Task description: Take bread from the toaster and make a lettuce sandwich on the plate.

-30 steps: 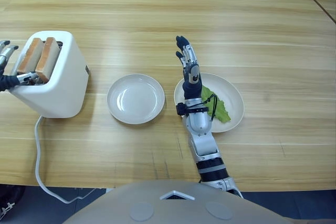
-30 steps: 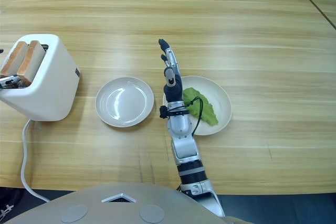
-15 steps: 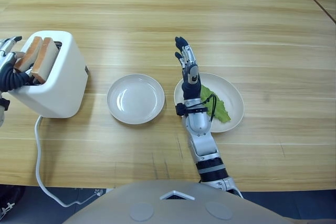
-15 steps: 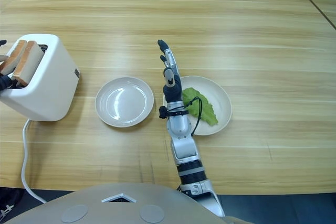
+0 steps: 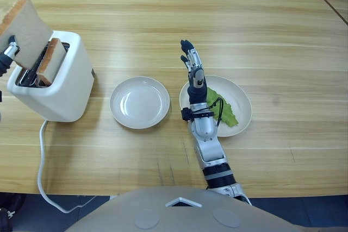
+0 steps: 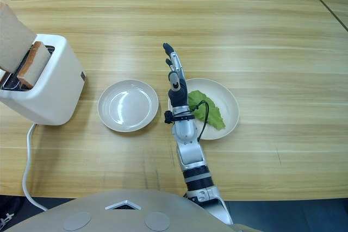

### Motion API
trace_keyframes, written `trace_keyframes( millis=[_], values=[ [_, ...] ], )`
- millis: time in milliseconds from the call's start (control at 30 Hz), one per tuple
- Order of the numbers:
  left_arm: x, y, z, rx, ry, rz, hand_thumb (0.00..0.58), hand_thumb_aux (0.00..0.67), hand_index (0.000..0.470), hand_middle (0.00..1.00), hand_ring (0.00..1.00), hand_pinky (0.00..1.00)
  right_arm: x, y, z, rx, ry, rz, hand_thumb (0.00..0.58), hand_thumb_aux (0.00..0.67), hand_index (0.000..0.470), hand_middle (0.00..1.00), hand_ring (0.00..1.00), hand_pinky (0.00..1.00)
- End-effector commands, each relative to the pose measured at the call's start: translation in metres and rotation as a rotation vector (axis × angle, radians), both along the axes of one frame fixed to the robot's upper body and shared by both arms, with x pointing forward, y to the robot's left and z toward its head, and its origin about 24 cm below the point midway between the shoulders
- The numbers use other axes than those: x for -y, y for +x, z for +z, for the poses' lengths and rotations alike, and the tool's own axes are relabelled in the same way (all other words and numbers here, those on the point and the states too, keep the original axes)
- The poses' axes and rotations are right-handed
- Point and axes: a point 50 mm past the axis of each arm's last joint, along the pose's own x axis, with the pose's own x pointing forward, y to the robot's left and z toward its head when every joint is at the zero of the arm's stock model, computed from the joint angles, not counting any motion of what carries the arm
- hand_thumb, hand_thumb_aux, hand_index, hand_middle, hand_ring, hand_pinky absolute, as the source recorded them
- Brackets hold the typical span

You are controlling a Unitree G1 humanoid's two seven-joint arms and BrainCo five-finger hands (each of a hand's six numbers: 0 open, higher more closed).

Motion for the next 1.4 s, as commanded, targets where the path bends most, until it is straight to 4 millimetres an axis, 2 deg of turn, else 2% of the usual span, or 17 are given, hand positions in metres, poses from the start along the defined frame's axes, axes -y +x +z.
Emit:
trace_keyframes(
  millis=[33, 233, 300, 400, 500, 600, 733, 1000, 1167, 1200, 1233, 1267, 1400],
  values=[
    [0.01, -0.004, 0.017, 0.118, -0.037, -0.062, 0.58, 0.67, 0.47, 0.0, 0.0, 0.0, -0.006, 0.001, 0.001, -0.001, 0.029, -0.005, 0.0, 0.0, 0.0, 0.0, 0.0, 0.0],
    [0.038, 0.004, 0.016, 0.068, -0.168, -0.251, 0.58, 0.67, 0.47, 0.0, 0.0, 0.0, -0.001, 0.003, 0.002, 0.004, 0.04, -0.032, 0.0, 0.0, 0.0, 0.0, 0.0, 0.0],
    [0.058, 0.007, 0.014, 0.014, -0.265, -0.388, 0.58, 0.67, 0.47, 0.0, 0.0, 0.0, 0.005, 0.005, 0.006, 0.018, 0.054, -0.058, 0.0, 0.0, 0.0, 0.0, 0.0, 0.0],
    [0.097, 0.011, 0.0, -0.17, -0.371, -0.619, 0.58, 0.67, 0.47, 0.0, 0.0, 0.0, 0.024, 0.009, 0.014, 0.051, 0.083, -0.129, 0.0, 0.0, 0.0, 0.0, 0.0, 0.0],
    [0.124, 0.013, -0.023, -0.412, -0.444, -0.768, 0.58, 0.67, 0.47, 0.0, 0.0, 0.0, 0.047, 0.013, 0.023, 0.091, 0.086, -0.204, 0.0, 0.0, 0.0, 0.0, 0.0, 0.0],
    [0.133, 0.021, -0.049, -0.61, -0.422, -0.775, 0.58, 0.67, 0.47, 0.0, 0.0, 0.0, 0.06, 0.014, 0.028, 0.116, 0.08, -0.251, 0.0, 0.0, 0.0, 0.0, 0.0, 0.0],
    [0.143, 0.03, -0.078, -0.772, -0.377, -0.744, 0.58, 0.67, 0.47, 0.0, 0.0, 0.0, 0.062, 0.013, 0.029, 0.122, 0.081, -0.256, 0.0, 0.0, 0.0, 0.0, 0.0, 0.0],
    [0.163, 0.049, -0.127, -0.967, -0.367, -0.732, 0.58, 0.67, 0.47, 0.0, 0.0, 0.0, 0.055, 0.011, 0.025, 0.118, 0.064, -0.24, 0.0, 0.0, 0.0, 0.0, 0.0, 0.0],
    [0.158, 0.062, -0.141, -0.956, -0.26, -0.629, 0.58, 0.67, 0.47, 0.0, 0.0, 0.0, 0.053, 0.01, 0.025, 0.121, 0.062, -0.24, 0.0, 0.0, 0.0, 0.0, 0.0, 0.0],
    [0.157, 0.064, -0.141, -0.939, -0.245, -0.619, 0.569, 0.578, 0.405, 0.0, 0.0, 0.0, 0.053, 0.01, 0.025, 0.12, 0.061, -0.239, 0.0, 0.0, 0.0, 0.0, 0.0, 0.0],
    [0.157, 0.064, -0.14, -0.926, -0.233, -0.615, 0.164, 0.102, 0.072, 0.0, 0.0, 0.0, 0.053, 0.01, 0.025, 0.12, 0.06, -0.239, 0.0, 0.0, 0.0, 0.0, 0.0, 0.0],
    [0.158, 0.065, -0.139, -0.915, -0.219, -0.61, 0.0, 0.0, 0.0, 0.0, 0.0, 0.0, 0.054, 0.01, 0.025, 0.12, 0.059, -0.24, 0.0, 0.0, 0.0, 0.0, 0.0, 0.0],
    [0.157, 0.067, -0.137, -0.881, -0.152, -0.578, 0.0, 0.0, 0.0, 0.0, 0.0, 0.0, 0.057, 0.009, 0.025, 0.123, 0.05, -0.247, 0.0, 0.0, 0.0, 0.0, 0.0, 0.0]
  ],
)
